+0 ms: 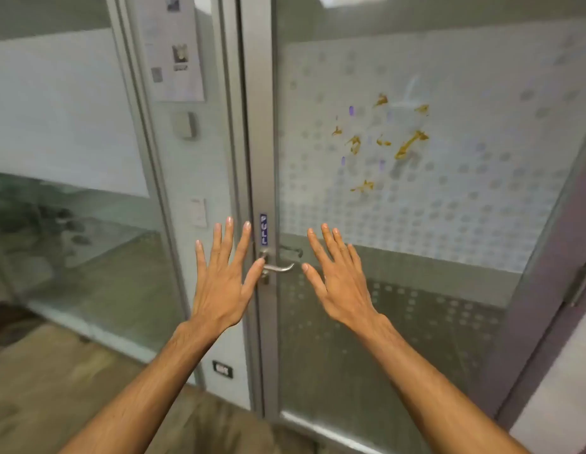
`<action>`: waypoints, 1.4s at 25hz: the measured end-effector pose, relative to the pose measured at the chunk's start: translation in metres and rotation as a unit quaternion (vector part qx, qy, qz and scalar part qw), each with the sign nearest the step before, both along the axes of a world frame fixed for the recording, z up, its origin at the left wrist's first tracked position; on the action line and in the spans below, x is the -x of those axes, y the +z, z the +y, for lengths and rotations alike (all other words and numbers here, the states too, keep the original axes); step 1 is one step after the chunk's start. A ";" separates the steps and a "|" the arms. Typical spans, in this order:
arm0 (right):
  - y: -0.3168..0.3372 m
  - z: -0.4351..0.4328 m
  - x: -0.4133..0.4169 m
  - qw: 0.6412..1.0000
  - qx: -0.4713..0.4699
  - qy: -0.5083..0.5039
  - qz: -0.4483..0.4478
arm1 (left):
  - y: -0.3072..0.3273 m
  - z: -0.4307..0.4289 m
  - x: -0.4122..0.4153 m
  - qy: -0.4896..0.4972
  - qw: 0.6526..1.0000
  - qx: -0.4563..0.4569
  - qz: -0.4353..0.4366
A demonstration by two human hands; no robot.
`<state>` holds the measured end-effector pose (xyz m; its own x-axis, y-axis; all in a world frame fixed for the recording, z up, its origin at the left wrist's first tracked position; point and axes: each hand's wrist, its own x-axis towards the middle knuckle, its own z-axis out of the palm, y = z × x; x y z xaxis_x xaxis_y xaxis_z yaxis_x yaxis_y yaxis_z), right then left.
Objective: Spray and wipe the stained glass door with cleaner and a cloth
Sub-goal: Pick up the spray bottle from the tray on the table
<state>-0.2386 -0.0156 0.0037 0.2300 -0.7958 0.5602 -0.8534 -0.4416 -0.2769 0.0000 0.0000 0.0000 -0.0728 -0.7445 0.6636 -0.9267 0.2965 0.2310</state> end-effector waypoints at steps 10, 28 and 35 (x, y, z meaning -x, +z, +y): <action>-0.054 0.064 -0.139 0.980 -0.039 0.193 -0.002 | -0.042 0.141 -0.104 0.179 0.982 -0.055 0.006; -0.106 0.244 -0.522 0.857 -0.140 0.486 0.096 | -0.103 0.434 -0.366 0.526 0.837 -0.127 0.084; -0.120 0.320 -0.635 0.793 -0.141 0.579 0.125 | -0.116 0.529 -0.431 0.600 0.778 -0.136 0.128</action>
<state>0.3961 0.3048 -0.1163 0.9742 -0.0563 0.2186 0.0344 -0.9200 -0.3904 0.4312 0.5288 -0.1156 0.8911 -0.2903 0.3487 -0.4126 -0.8383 0.3563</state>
